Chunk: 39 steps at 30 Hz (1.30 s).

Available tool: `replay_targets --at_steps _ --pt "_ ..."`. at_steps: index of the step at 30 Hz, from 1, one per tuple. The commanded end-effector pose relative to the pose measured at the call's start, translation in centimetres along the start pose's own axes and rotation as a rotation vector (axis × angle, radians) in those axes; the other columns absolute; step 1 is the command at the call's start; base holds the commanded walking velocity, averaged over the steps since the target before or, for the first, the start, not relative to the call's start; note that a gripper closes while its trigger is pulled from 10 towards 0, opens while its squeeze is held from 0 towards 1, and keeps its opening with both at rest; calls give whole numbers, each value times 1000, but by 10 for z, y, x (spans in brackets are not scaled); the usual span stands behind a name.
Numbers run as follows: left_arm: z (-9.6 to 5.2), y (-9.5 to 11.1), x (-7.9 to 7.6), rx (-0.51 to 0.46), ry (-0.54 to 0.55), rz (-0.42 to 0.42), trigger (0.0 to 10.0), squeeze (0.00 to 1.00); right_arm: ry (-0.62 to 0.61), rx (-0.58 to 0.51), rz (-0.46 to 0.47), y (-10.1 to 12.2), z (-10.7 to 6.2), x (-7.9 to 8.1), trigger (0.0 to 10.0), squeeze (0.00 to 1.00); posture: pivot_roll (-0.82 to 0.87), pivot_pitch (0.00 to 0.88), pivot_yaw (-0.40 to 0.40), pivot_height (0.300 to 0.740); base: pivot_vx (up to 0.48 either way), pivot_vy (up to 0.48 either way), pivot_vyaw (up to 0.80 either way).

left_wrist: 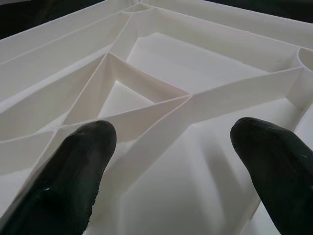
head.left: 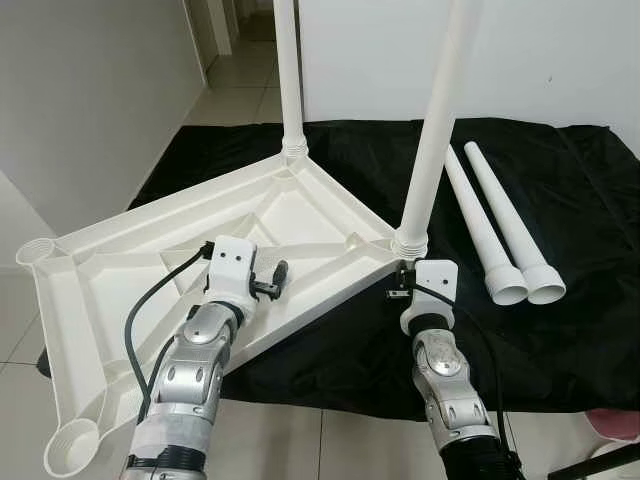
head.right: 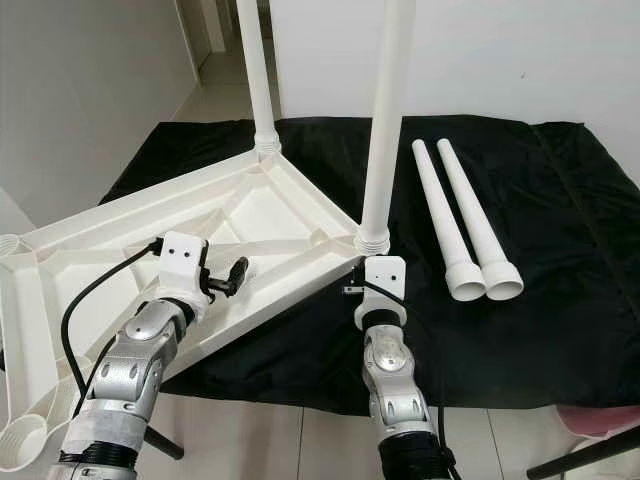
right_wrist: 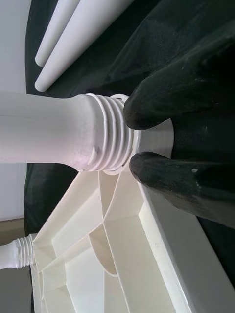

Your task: Building children table

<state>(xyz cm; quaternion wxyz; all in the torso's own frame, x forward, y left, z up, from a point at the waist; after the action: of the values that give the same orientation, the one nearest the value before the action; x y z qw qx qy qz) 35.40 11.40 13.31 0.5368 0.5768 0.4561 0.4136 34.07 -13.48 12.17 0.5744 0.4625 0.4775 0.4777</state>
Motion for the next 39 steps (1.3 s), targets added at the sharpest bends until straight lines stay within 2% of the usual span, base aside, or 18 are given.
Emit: replay_targets --at_steps 1,8,9,10,11,13,14,16,17,18,31,34,39 --pt "-1 -2 21 0 201 0 10000 0 11 9 -3 -1 -1 4 10000 0 -39 40 63 740 0 0 0" --pt "-1 -2 19 -1 192 -4 10000 0 11 9 -3 -1 -1 4 10000 0 -39 40 63 740 0 0 0" --pt "-1 -3 13 -1 142 -22 10000 0 11 9 -3 -1 -2 4 10000 0 -39 40 63 740 0 0 0" --pt "-1 -3 13 -1 142 -22 10000 0 11 9 -3 -1 -2 4 10000 0 -39 40 63 740 0 0 0" --pt "-3 0 0 -19 41 -18 10000 0 11 9 -3 -1 -2 4 10000 0 -39 40 63 740 0 0 0" --pt "-6 2 -18 -35 -92 7 10000 0 11 9 -3 -1 -2 5 10000 0 -35 42 62 740 0 0 0" --pt "-6 2 -18 -35 -92 7 10000 0 11 9 -3 -1 -2 5 10000 0 -35 42 62 740 0 0 0" --pt "-11 -3 -34 -20 -198 90 10000 0 12 8 -2 -1 -2 5 10000 0 -35 42 62 740 0 0 0" --pt "-11 -3 -34 -20 -198 90 10000 0 12 8 -2 -1 -2 5 10000 0 -35 42 62 740 0 0 0" --pt "-14 -7 -43 -9 -268 119 10000 0 10 8 -2 -1 -2 5 10000 0 -36 43 63 740 0 0 0" --pt "-15 -6 -43 -1 -324 131 10000 0 9 9 -2 -1 -2 5 10000 0 -35 44 66 740 0 0 0" --pt "-12 -7 -35 26 -313 156 10000 0 9 10 -2 -1 -2 5 10000 0 -35 45 67 740 0 0 0" --pt "-2 -11 -13 90 -174 115 10000 0 6 13 -1 -2 -2 5 10000 0 -35 45 67 740 0 0 0"
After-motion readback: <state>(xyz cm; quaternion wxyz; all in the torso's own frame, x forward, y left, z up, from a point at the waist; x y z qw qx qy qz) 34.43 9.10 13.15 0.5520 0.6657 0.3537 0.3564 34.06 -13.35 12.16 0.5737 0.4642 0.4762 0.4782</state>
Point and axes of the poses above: a point about 5 cm out from each wrist's last joint towards the gripper, its own z axis pointing out of the wrist towards the gripper, its own y axis along the axis of the wrist's last joint, x = y × z, the point moved 4 cm from there along z, pointing out of the wrist towards the gripper, and after that the axes turned 3 degrees about -z, right-handed, at the moved point
